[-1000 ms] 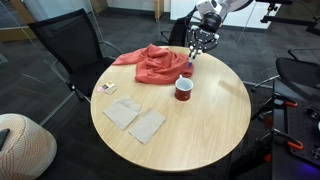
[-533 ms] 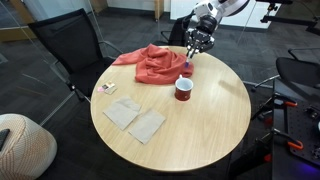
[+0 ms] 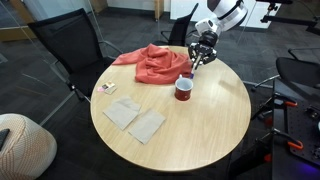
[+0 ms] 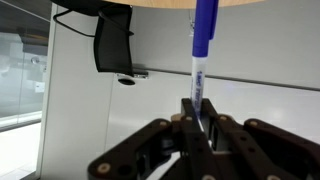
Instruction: Put the marker into the mug.
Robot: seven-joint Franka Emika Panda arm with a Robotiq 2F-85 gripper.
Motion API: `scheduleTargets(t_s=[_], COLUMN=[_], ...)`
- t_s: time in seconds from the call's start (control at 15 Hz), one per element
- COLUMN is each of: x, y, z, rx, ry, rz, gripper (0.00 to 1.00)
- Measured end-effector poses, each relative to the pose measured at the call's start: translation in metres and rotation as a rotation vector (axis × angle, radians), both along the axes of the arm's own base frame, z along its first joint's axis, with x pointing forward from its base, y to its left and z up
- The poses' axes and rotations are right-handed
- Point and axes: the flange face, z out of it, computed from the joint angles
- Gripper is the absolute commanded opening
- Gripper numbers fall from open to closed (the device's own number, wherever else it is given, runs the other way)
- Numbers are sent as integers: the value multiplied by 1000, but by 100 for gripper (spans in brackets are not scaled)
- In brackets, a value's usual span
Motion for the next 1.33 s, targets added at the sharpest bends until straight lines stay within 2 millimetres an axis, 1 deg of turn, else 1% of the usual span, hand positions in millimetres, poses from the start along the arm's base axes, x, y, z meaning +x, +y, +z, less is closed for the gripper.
scheduleTargets(t_s=[0.2, 0.33, 0.73, 1.13, 1.27, 1.33], x=[2, 3, 6, 9, 10, 10], y=[4, 8, 17, 13, 12, 11], z=[1, -2, -26, -42, -48, -51], rx=[19, 29, 4, -52, -69, -78], ry=[-13, -13, 2, 3, 5, 6], rz=[11, 14, -9, -64, -81, -90], gripper=[3, 3, 3, 3, 39, 44])
